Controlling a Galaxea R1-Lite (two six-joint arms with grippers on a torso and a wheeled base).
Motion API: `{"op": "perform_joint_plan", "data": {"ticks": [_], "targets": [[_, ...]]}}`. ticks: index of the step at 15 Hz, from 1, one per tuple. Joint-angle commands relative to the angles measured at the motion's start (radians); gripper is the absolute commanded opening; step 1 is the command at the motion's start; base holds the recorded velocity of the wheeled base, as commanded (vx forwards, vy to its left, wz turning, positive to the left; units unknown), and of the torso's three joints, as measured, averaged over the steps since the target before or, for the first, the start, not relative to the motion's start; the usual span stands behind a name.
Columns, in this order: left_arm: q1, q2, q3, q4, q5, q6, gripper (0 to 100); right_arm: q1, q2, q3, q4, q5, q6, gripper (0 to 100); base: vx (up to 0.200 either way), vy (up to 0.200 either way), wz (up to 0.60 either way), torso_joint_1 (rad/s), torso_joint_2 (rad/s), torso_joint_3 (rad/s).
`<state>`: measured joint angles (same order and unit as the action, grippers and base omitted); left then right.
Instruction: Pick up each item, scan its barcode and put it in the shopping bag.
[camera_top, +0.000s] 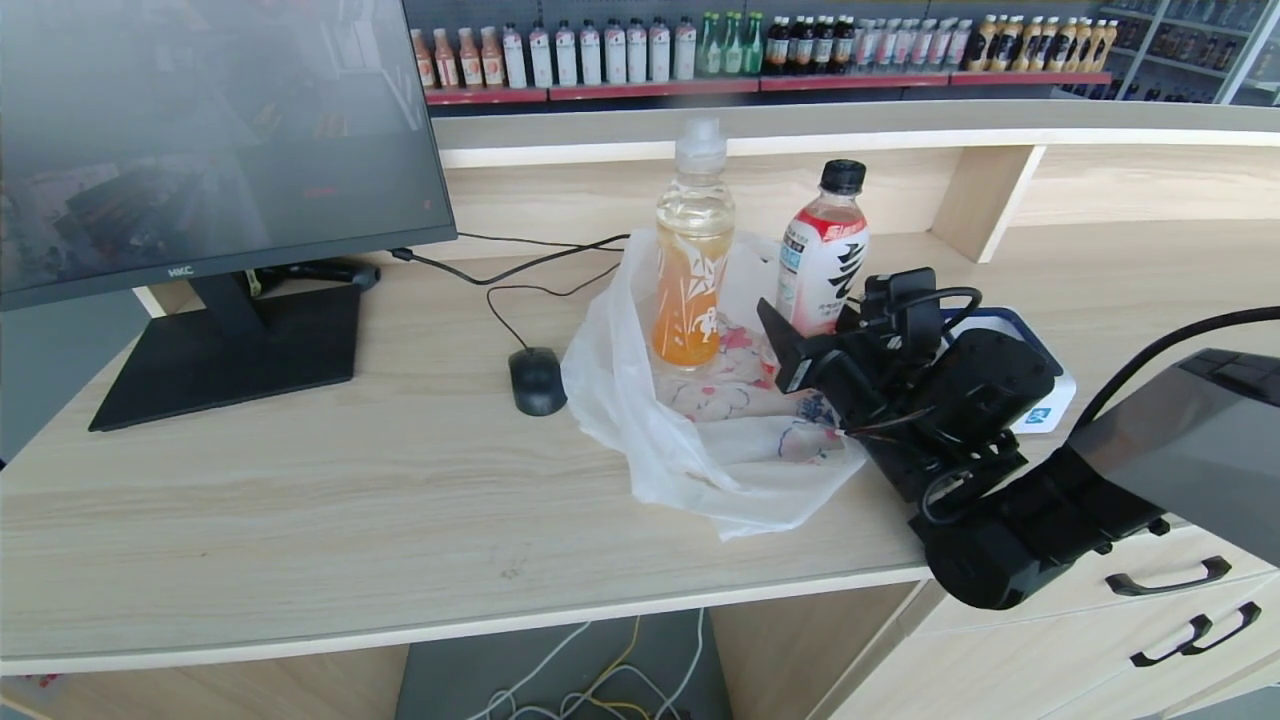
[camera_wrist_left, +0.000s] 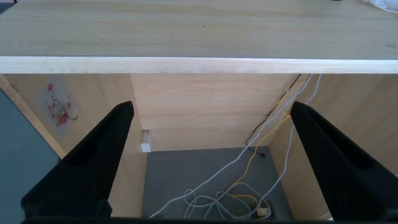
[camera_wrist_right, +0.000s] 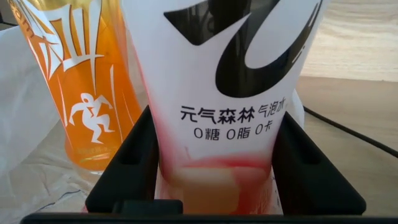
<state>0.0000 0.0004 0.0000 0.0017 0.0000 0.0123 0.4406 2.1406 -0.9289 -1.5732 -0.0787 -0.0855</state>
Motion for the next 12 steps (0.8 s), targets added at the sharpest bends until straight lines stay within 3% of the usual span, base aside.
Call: {"op": "perform_joint_plan", "data": {"ticks": [1, 12], "targets": [[0.000, 0.000, 0.000, 0.000, 0.000, 0.000, 100, 0.000, 0.002, 0.030, 0.002, -0.001, -0.003, 0, 0.000, 0.000, 0.00, 0.000, 0.00, 0.000], [0.000, 0.000, 0.000, 0.000, 0.000, 0.000, 100, 0.000, 0.002, 0.036, 0.002, -0.004, -0.002, 0, 0.000, 0.000, 0.00, 0.000, 0.00, 0.000]]}}
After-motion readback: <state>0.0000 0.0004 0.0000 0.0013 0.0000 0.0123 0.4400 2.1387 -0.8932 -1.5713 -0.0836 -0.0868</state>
